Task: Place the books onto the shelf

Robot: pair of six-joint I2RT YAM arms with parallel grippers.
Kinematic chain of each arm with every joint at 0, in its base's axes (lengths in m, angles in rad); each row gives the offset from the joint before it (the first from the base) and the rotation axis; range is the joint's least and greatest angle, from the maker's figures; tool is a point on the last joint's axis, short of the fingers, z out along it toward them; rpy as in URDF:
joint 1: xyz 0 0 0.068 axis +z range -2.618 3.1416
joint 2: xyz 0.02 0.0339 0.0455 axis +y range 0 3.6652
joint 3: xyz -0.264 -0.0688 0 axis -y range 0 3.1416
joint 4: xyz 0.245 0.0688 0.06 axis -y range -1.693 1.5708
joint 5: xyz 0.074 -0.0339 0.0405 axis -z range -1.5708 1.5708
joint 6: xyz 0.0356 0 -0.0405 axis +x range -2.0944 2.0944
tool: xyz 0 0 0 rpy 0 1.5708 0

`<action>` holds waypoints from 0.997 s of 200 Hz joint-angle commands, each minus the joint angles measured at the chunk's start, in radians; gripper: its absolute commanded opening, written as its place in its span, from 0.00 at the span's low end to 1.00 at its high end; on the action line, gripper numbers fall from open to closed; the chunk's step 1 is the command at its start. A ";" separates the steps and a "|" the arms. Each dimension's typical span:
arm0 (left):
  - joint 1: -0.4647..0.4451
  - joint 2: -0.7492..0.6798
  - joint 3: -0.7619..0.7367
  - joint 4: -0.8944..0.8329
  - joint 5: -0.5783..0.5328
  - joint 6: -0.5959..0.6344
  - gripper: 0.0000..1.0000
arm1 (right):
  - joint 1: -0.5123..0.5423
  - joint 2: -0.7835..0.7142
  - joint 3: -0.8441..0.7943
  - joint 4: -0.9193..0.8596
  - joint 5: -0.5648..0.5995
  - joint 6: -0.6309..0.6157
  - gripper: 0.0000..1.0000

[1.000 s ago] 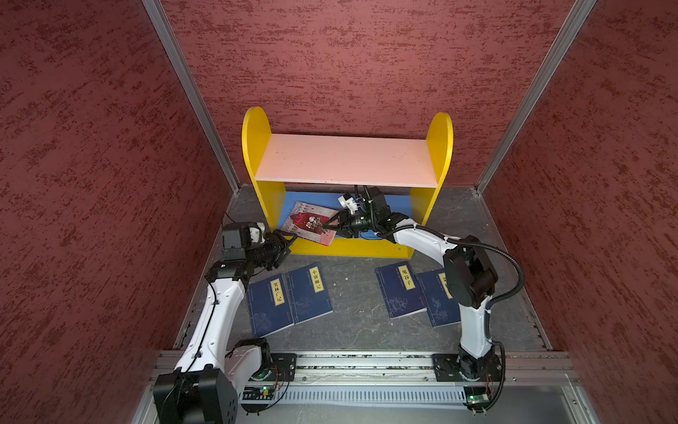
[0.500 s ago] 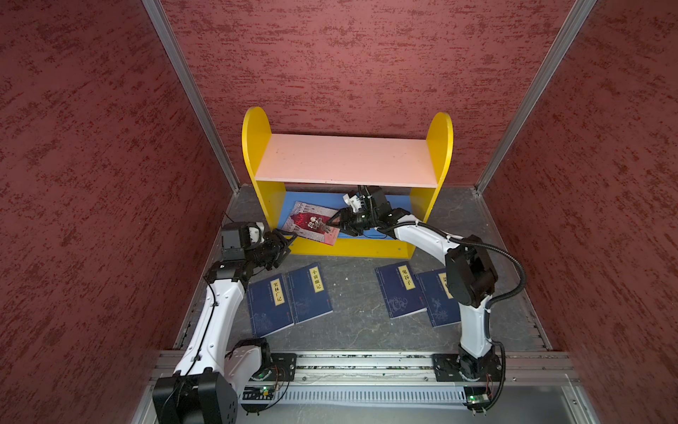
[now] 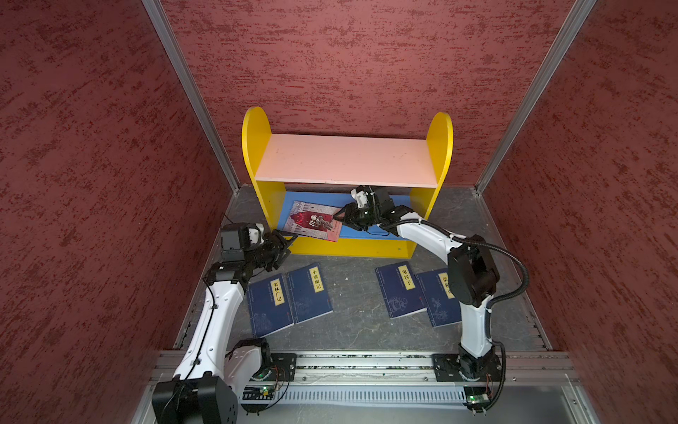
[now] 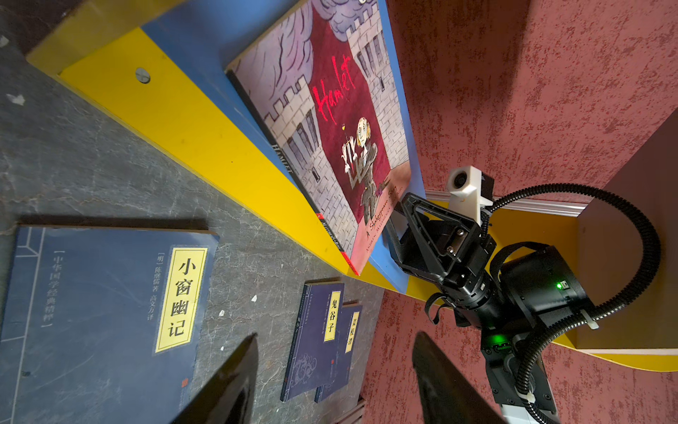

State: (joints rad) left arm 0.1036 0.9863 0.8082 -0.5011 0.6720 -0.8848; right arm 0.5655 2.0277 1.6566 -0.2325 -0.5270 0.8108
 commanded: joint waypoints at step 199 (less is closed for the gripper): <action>0.116 -0.065 0.177 -0.077 -0.077 0.112 0.69 | -0.006 0.105 0.177 -0.092 0.090 -0.116 0.35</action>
State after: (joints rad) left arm 0.2035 0.9348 0.9951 -0.5690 0.5995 -0.7769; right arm 0.5655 2.1159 1.8091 -0.3420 -0.4442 0.7036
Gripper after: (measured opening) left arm 0.688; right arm 0.357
